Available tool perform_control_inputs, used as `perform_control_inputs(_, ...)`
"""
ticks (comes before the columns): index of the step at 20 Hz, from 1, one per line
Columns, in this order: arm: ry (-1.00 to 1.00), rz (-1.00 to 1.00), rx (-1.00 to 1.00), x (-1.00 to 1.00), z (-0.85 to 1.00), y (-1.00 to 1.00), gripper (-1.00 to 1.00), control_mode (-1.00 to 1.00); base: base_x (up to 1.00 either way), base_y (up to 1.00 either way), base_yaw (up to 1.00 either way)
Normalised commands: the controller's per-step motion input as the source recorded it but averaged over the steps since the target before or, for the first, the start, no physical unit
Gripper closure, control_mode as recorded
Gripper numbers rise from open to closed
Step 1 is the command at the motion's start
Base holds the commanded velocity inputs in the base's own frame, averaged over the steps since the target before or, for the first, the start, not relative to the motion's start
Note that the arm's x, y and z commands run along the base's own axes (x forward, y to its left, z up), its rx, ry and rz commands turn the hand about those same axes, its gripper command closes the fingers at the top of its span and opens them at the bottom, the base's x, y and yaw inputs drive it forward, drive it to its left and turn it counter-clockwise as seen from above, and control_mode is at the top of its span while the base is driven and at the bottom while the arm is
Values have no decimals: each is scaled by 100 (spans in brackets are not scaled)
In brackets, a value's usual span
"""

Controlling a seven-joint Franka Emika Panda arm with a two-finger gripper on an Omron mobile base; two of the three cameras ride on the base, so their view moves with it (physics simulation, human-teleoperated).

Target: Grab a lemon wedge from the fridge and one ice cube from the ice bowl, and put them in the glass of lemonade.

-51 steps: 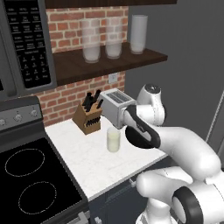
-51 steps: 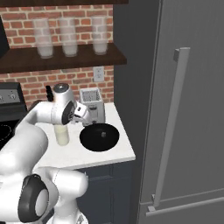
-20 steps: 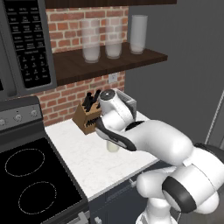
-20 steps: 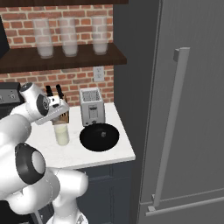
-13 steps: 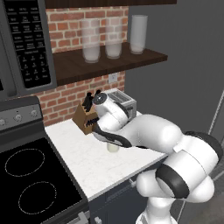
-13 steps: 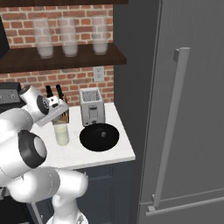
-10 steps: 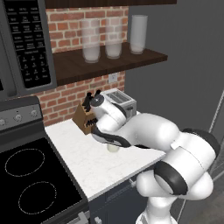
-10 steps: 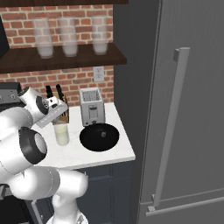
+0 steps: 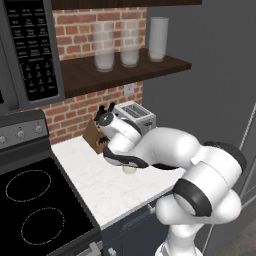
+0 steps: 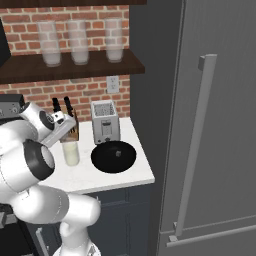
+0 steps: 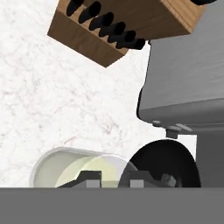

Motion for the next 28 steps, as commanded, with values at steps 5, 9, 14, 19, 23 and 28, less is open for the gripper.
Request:
perform_control_inputs(5, 0, 4, -6, 5, -23, 0, 100, -100, 0, 0, 0)
perform_control_inputs(9, 0, 3, -6, -2, -28, 0, 100, -100, 0, 0, 0)
perform_control_inputs(14, 0, 3, -6, -31, -9, 0, 100, -100, 0, 0, 0)
perform_control_inputs(19, 0, 2, -1, -29, -4, -2, 100, -100, 0, 0, 0)
perform_control_inputs(23, 0, 0, 0, -4, 0, -16, 100, -100, 0, 0, 0)
perform_control_inputs(28, 0, 0, 0, 0, 0, -32, -100, -100, 0, 0, 0)
